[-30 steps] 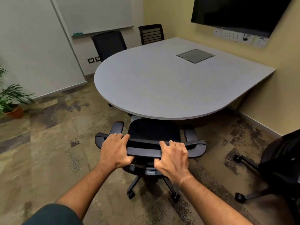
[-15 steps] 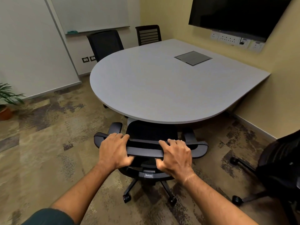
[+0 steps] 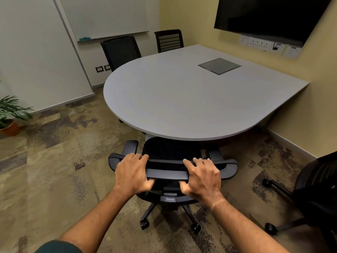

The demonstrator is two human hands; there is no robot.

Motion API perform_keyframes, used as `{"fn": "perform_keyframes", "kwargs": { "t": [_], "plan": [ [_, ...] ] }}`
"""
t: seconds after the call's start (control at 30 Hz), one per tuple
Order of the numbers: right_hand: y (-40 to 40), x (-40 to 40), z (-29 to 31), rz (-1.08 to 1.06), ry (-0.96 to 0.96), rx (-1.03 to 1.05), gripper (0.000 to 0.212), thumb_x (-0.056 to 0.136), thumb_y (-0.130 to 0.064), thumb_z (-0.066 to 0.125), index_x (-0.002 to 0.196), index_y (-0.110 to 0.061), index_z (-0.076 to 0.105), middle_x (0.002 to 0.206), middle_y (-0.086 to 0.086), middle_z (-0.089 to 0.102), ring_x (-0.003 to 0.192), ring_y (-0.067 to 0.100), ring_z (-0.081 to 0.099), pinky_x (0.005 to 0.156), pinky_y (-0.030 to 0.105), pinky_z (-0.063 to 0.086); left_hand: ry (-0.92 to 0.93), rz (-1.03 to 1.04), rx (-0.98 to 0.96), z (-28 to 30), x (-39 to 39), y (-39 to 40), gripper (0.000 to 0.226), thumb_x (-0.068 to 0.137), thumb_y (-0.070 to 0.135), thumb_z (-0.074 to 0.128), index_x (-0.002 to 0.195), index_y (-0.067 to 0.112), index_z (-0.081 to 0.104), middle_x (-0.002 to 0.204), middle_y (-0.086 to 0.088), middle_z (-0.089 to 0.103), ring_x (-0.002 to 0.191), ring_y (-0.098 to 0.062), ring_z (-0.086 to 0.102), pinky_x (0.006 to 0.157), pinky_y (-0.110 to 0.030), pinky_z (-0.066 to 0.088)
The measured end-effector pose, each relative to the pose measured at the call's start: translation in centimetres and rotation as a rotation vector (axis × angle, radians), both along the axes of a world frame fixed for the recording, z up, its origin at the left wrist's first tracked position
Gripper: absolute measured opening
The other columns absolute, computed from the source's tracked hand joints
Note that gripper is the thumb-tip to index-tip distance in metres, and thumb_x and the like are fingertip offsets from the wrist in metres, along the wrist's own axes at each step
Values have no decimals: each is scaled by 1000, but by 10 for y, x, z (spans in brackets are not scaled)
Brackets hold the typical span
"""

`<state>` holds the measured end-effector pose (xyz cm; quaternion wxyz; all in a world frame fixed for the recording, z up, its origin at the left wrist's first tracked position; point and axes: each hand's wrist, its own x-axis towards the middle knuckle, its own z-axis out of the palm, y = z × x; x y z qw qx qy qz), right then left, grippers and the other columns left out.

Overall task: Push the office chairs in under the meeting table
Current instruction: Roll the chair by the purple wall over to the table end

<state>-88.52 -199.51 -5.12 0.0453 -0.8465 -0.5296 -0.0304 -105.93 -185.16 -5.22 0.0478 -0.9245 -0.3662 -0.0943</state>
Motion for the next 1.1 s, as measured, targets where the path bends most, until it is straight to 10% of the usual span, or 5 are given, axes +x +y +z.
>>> {"fn": "perform_keyframes", "kwargs": {
  "t": [1.1],
  "plan": [
    [-71,10,-7,-23,-81,65,27,56,-36,51,72,-15,54,61,2,51,57,22,45,59,32,39,-19,37,35,-8,6,-91,64,60,74,45,95,21,58,80,3,54,77,-15,49,59,-27,32]
  ]
}}
